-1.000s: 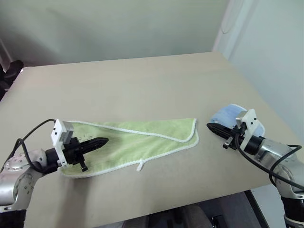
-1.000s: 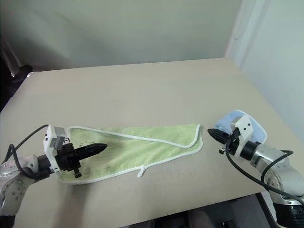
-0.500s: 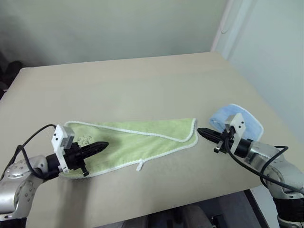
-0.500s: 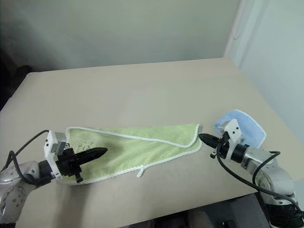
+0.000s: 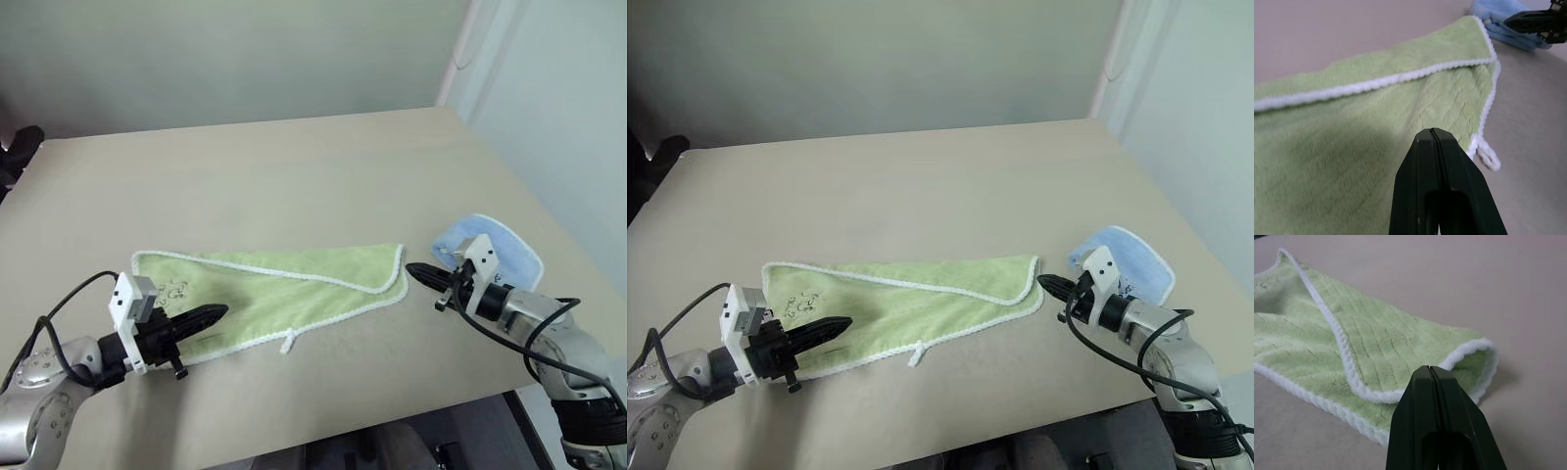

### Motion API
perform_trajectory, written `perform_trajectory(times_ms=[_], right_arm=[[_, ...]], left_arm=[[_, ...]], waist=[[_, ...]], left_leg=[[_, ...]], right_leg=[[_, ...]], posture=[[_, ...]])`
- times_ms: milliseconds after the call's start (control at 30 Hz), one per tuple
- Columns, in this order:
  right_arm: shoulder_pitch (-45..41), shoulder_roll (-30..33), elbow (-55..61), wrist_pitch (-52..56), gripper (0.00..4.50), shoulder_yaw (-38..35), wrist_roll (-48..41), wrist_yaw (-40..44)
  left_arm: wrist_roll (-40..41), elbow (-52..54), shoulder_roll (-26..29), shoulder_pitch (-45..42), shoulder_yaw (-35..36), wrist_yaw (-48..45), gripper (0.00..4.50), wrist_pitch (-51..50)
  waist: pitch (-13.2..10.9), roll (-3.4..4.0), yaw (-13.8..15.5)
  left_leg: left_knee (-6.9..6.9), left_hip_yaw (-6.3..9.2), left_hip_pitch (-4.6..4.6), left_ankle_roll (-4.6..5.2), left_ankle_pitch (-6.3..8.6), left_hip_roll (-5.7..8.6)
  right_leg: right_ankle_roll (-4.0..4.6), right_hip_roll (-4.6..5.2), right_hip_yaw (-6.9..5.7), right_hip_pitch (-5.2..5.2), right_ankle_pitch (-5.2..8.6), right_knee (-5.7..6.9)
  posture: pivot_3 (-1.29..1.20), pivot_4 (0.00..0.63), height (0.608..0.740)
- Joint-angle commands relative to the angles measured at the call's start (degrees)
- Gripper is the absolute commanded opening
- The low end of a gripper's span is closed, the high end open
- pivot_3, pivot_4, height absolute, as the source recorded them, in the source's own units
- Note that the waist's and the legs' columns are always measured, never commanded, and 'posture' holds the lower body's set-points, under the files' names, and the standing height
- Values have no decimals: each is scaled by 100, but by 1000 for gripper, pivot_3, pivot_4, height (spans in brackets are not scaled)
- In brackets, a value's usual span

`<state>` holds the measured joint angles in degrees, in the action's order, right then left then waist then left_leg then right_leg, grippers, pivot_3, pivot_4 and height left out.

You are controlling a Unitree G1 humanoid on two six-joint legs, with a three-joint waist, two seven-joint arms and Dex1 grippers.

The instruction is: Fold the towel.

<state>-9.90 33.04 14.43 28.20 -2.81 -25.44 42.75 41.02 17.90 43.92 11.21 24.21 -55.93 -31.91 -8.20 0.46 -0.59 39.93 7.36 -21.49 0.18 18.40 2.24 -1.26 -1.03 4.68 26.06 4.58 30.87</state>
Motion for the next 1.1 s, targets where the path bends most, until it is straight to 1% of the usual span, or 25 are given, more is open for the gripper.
perform_trajectory(times_ms=[33, 233, 433, 467, 533, 633, 733, 767, 833, 1000, 1100], right_arm=[[-80, 35, 101, -255, 44, 72, 133, 90], [-141, 259, 100, -703, 44, 233, 579, 193], [-212, 466, 182, -856, 44, 341, 688, 468], [-222, 524, 172, -911, 405, 389, 745, 542], [-251, 599, 136, -1022, 946, 466, 813, 675], [-325, 702, 24, -1317, 2002, 624, 1042, 845], [-420, 811, -142, -1762, 3020, 786, 1363, 977], [-460, 862, -199, -1954, 3440, 846, 1474, 1048], [-576, 909, -335, -2379, 4080, 942, 1691, 1121], [-977, 942, -911, -3676, 4080, 1284, 2599, 968], [-1159, 887, -1215, -4093, 4080, 1366, 2807, 947]], left_arm=[[64, 243, -61, -36, 107, 92, 0, 92], [78, 301, -193, -98, 28, 155, 0, 147], [-37, 130, -218, -193, -85, 55, 0, 213], [-59, 78, -214, -261, -124, 52, 0, 223], [-59, 21, -215, -375, -188, 44, 0, 226], [-70, -30, -223, -460, -299, 16, 0, 235], [-92, -82, -239, -509, -389, 7, 0, 257], [-89, -97, -244, -524, -409, 3, 0, 263], [-88, -125, -254, -552, -450, -3, 0, 280], [-108, -180, -342, -624, -584, 33, 0, 330], [-133, -176, -405, -646, -639, 65, 0, 342]], waist=[[0, 0, 0], [0, 0, 0], [0, 0, -4], [0, 0, -2], [0, 0, 5], [1, -2, 1], [2, -3, -4], [2, -3, -4], [2, -4, -4], [3, -4, -5], [3, -5, -3]], left_leg=[[0, 0, 0, 0, 0, 0], [0, 0, -1, 0, 0, 1], [0, 0, 1, 0, 0, 0], [0, 0, 1, 0, 0, 0], [0, 0, 1, 0, 0, 1], [1, 0, 1, 0, -1, 1], [0, 0, 5, 0, -1, 0], [0, 0, 6, 0, -1, 1], [1, -1, 6, 1, -1, 1], [1, -1, 10, 3, -3, 1], [1, 0, 13, 5, -4, 1]], right_leg=[[0, 0, 0, 0, 0, 0], [6, 1, 1, 0, 4, -1], [6, 0, 0, 0, 4, 0], [6, 0, 0, -1, 4, 0], [6, 0, 0, -3, 4, 0], [6, 0, 0, -3, 4, 0], [6, 0, -1, -3, 4, 1], [7, 0, -1, -3, 4, 2], [6, 0, -1, -4, 4, 2], [7, 0, -1, -5, 3, 3], [9, 1, 0, -9, 2, 3]], posture=[[0, 150, 740], [0, 150, 740], [0, 150, 740], [0, 150, 740], [0, 150, 740], [0, 150, 740], [0, 150, 740], [0, 150, 740], [0, 150, 740], [0, 150, 740], [0, 150, 740]])
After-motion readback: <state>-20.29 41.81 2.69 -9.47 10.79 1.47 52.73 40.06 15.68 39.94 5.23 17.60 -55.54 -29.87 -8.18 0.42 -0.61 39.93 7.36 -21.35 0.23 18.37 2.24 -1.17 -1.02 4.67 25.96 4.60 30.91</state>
